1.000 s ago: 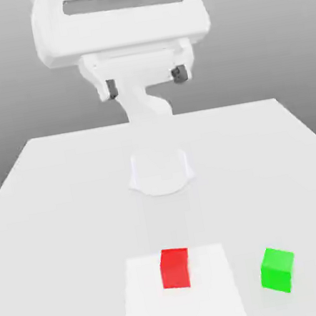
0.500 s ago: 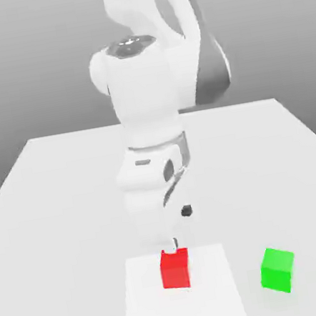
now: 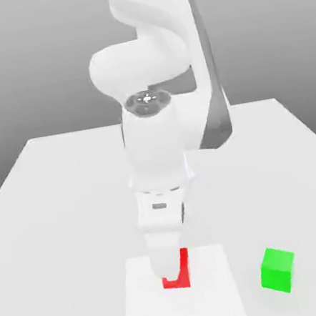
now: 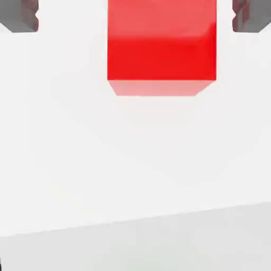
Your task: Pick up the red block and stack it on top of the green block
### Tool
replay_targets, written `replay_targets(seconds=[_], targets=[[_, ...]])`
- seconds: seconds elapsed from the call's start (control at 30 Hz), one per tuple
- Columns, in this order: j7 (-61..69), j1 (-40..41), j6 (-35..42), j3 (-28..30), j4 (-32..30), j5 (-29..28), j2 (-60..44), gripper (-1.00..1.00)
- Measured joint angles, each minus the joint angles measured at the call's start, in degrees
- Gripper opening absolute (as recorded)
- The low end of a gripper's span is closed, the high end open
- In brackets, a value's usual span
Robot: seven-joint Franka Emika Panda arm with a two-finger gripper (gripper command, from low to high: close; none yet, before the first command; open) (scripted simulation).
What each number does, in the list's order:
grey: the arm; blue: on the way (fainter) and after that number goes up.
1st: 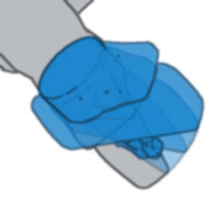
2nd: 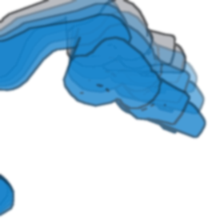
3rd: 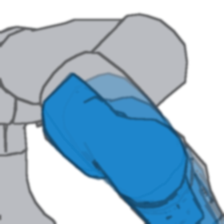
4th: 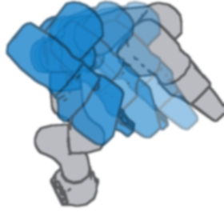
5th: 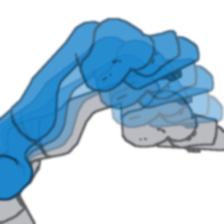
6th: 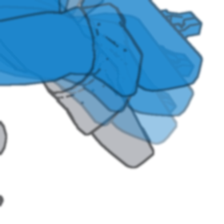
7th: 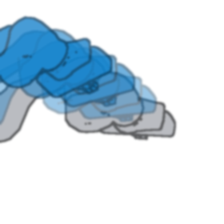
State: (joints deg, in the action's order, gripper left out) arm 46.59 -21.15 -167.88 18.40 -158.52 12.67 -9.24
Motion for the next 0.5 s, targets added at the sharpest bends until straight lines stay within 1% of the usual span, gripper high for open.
replay_targets(seconds=[0.13, 0.17, 0.37, 0.43, 0.5], targets=[[3.83, 4.15, -3.10, -5.52, 0.33, 5.41, -3.98, 0.00], [4.57, 5.19, -3.80, -6.84, 0.38, 6.47, -4.85, -1.00], [4.97, 5.70, -3.99, -7.48, 0.40, 7.04, -5.28, -1.00], [4.05, 4.72, -3.26, -6.16, 0.35, 5.72, -4.31, -1.00], [2.32, 3.03, -1.88, -3.83, 0.23, 3.23, -2.54, -1.00]])
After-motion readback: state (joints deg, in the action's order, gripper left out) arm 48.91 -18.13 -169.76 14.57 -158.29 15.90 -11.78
